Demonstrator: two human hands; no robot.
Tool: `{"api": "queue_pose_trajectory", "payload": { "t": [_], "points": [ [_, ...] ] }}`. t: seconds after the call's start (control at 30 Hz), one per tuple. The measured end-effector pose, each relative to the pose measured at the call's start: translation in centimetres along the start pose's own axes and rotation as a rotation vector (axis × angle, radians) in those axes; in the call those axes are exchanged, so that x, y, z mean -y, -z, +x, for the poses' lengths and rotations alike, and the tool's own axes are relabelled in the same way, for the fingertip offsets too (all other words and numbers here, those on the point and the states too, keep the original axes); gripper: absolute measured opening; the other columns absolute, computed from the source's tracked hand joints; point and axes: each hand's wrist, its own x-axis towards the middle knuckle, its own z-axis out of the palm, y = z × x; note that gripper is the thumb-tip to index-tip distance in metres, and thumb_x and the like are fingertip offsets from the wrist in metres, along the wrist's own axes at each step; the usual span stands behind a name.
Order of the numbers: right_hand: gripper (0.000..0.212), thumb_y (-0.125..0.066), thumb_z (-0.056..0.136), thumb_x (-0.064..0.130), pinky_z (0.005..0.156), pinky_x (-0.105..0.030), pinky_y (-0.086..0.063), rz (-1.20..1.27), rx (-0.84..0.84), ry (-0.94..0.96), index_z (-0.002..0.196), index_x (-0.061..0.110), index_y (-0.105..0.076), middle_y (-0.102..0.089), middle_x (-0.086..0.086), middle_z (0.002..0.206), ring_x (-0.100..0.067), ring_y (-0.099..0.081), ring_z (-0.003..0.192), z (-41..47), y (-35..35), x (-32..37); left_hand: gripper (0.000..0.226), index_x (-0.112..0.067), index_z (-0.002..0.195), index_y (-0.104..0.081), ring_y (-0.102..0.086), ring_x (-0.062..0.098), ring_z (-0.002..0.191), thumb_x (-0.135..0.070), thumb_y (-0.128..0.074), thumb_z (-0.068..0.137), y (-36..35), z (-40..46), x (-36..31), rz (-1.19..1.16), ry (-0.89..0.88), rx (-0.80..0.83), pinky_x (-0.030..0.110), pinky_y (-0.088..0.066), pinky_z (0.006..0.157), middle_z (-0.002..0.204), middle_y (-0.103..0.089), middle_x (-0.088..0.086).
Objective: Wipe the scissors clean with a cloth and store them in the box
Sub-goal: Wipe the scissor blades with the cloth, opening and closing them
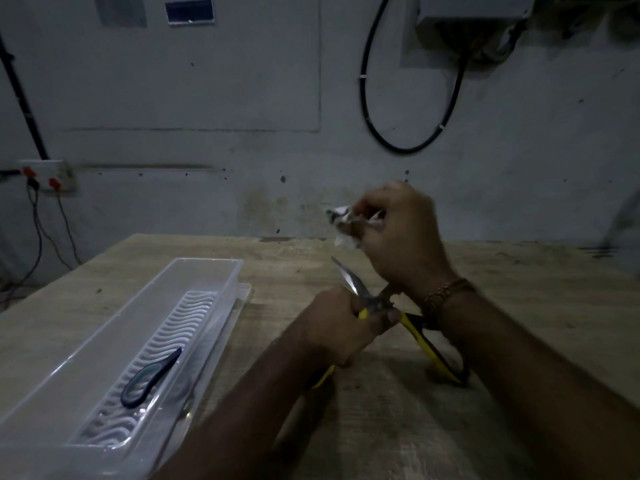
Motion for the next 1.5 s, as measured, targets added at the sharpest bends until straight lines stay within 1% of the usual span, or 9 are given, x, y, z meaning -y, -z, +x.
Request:
{"api": "queue_pose_trajectory", "payload": {
  "t": [0.13, 0.37, 0.57, 0.67, 0.77, 0.93, 1.1, 1.33, 1.5],
  "points": [
    [0.012, -0.086, 0.078, 0.033, 0.06, -0.011, -0.045, 0.219, -0.08, -0.124, 0.083, 0.025, -0.079, -0.071, 0.009, 0.08, 0.001, -0.064, 0.071, -0.3, 3.9, -0.4, 0.057, -0.015, 0.062, -0.063, -0.053, 0.008, 0.039, -0.063, -0.064, 0.092, 0.2, 0.3, 0.2, 0.039, -0.006, 0.007, 0.027, -0.049, 0.052, 0.056, -0.061, 0.003],
    [0.012, -0.085, 0.079, 0.029, 0.056, -0.005, -0.037, 0.032, 0.119, -0.17, 0.09, 0.028, -0.078, -0.069, 0.009, 0.093, 0.001, -0.058, 0.079, -3.7, 5.4, -1.7, 0.057, -0.017, 0.056, -0.058, -0.05, 0.006, 0.033, -0.058, -0.064, 0.095, 0.6, 0.3, 0.1, 0.059, -0.06, 0.016, 0.021, -0.045, 0.045, 0.046, -0.056, -0.003],
    [0.015, -0.084, 0.08, 0.03, 0.06, -0.01, -0.037, 0.035, 0.126, -0.119, 0.094, 0.031, -0.078, -0.067, 0.012, 0.093, 0.0, -0.059, 0.079, -3.8, 6.2, -1.2, 0.035, -0.03, 0.07, -0.061, -0.051, 0.0, 0.033, -0.052, -0.066, 0.096, 1.1, 0.1, -0.2, 0.007, -0.071, 0.043, 0.019, -0.044, 0.038, 0.046, -0.059, -0.012],
    [0.025, -0.081, 0.083, 0.027, 0.063, -0.013, -0.041, -0.052, 0.155, -0.057, 0.107, 0.027, -0.079, -0.064, 0.01, 0.095, 0.0, -0.057, 0.08, -4.6, 4.9, -0.8, 0.031, -0.02, 0.084, -0.071, -0.052, 0.003, 0.033, -0.049, -0.071, 0.094, 0.9, 0.3, 0.2, -0.039, -0.074, -0.029, 0.021, -0.045, 0.039, 0.048, -0.059, -0.009],
    [0.041, -0.076, 0.08, 0.02, 0.063, -0.027, -0.052, -0.107, 0.151, 0.007, 0.118, 0.024, -0.064, -0.064, 0.01, 0.098, -0.005, -0.057, 0.075, -5.3, 3.9, 0.1, 0.02, -0.019, 0.084, -0.072, -0.055, 0.0, 0.039, -0.036, -0.074, 0.094, 0.8, 0.4, 0.3, -0.082, -0.067, -0.063, 0.021, -0.048, 0.042, 0.059, -0.064, -0.006],
    [0.016, -0.077, 0.079, 0.026, 0.065, -0.033, -0.054, -0.168, 0.204, 0.111, 0.091, 0.029, -0.066, -0.067, 0.01, 0.087, -0.01, -0.059, 0.075, -5.5, 3.4, 0.6, 0.026, -0.03, 0.072, -0.063, -0.055, -0.003, 0.037, -0.026, -0.073, 0.095, 1.0, 0.1, 0.3, -0.055, -0.081, -0.067, 0.015, -0.044, 0.042, 0.051, -0.062, -0.013],
    [0.018, -0.086, 0.075, 0.029, 0.065, -0.01, -0.036, -0.08, 0.37, 0.062, 0.09, 0.032, -0.076, -0.068, 0.018, 0.089, 0.006, -0.053, 0.077, -5.2, 3.7, 0.4, 0.031, -0.035, 0.068, -0.061, -0.055, -0.007, 0.04, -0.027, -0.071, 0.097, 1.0, 0.0, 0.2, -0.015, -0.128, -0.075, 0.014, -0.042, 0.048, 0.057, -0.06, -0.012],
    [0.016, -0.083, 0.075, 0.015, 0.062, -0.007, -0.035, -0.066, 0.326, 0.029, 0.082, 0.027, -0.076, -0.069, 0.015, 0.082, 0.006, -0.057, 0.075, -5.0, 2.8, -0.1, 0.033, -0.035, 0.069, -0.059, -0.054, -0.007, 0.043, -0.022, -0.068, 0.098, 0.6, 0.1, 0.3, 0.045, -0.184, -0.087, 0.016, -0.045, 0.051, 0.061, -0.059, -0.012],
    [0.016, -0.079, 0.073, 0.012, 0.062, -0.025, -0.054, 0.037, 0.198, 0.002, 0.079, 0.027, -0.079, -0.074, 0.012, 0.077, -0.003, -0.062, 0.069, -5.1, 2.1, 0.2, 0.026, -0.026, 0.074, -0.063, -0.053, -0.001, 0.037, -0.022, -0.068, 0.099, 1.0, -0.2, 0.1, -0.03, -0.126, -0.105, 0.016, -0.044, 0.041, 0.061, -0.061, -0.006]
  ]
}}
